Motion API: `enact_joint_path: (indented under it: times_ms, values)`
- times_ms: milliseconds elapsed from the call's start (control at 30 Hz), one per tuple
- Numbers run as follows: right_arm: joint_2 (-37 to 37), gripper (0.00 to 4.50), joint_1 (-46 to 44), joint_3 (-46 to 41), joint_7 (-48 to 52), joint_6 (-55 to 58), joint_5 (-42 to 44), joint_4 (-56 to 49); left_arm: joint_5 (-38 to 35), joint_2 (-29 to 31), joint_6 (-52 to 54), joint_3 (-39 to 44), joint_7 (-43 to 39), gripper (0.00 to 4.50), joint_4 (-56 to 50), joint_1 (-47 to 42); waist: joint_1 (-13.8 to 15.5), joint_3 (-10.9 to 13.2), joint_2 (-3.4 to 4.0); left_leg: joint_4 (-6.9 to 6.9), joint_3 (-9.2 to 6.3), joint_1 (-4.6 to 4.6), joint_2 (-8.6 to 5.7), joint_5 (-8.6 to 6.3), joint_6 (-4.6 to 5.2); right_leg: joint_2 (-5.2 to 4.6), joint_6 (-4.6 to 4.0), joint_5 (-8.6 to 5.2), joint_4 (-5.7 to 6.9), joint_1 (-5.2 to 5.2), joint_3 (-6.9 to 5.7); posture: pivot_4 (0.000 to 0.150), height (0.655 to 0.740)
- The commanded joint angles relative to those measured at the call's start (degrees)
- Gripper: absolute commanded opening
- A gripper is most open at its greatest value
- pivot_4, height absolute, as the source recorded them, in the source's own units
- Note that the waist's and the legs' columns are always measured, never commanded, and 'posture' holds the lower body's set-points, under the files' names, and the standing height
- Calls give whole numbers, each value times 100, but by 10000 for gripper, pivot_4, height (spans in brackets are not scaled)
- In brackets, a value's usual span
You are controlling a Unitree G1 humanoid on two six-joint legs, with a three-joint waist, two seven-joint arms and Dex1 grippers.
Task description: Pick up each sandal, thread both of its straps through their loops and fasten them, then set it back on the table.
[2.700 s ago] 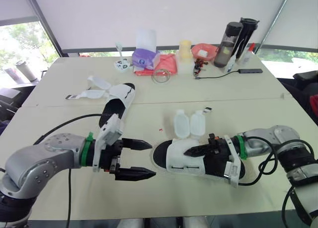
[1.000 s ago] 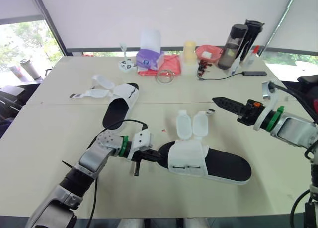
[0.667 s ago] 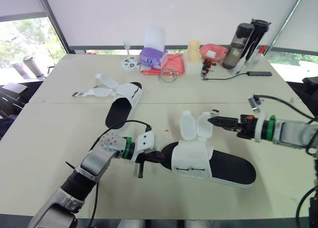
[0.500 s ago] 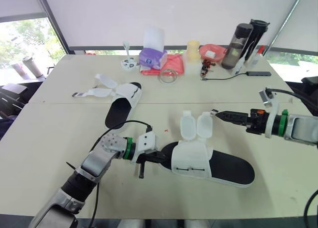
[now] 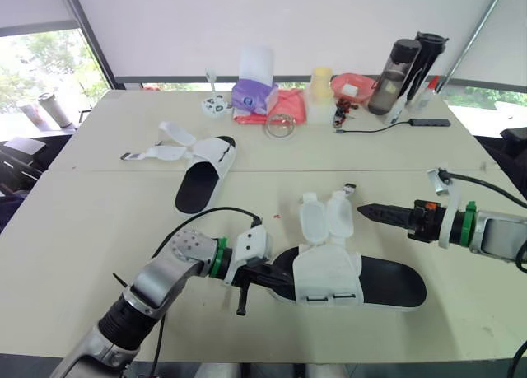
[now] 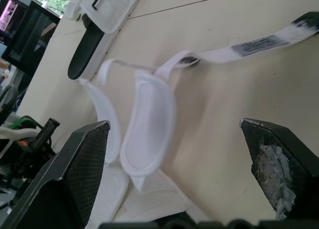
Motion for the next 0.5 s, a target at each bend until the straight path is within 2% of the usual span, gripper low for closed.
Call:
enact_joint_path:
  times_ms: [33,100,233,500]
  values:
    - [54,45000,-119,-237,8,-47,-64,-25,8,-8,-67,-23,21,400,-89,-149,-5,0,0,0,0,0,0,0,0,0,0,0,0,0,0,1500,7400]
    - [118,45000,-183,-174,29,35,-26,2,316,-108,-290,32,399,400,253,-168,-5,0,0,0,0,0,0,0,1,0,0,0,1,0,0,1500,7400]
    - [333,45000,-578,-68,-144,499,110,459,598,-208,-645,-2,657,400,575,-85,-21,0,0,3,2,1,2,0,1,1,1,2,4,-1,0,1500,7400]
    - [822,45000,-1290,86,-124,638,-377,1286,921,-650,-952,-218,1133,400,722,190,11,-2,3,6,2,2,0,-1,1,-2,3,3,2,2,0,1500,7400]
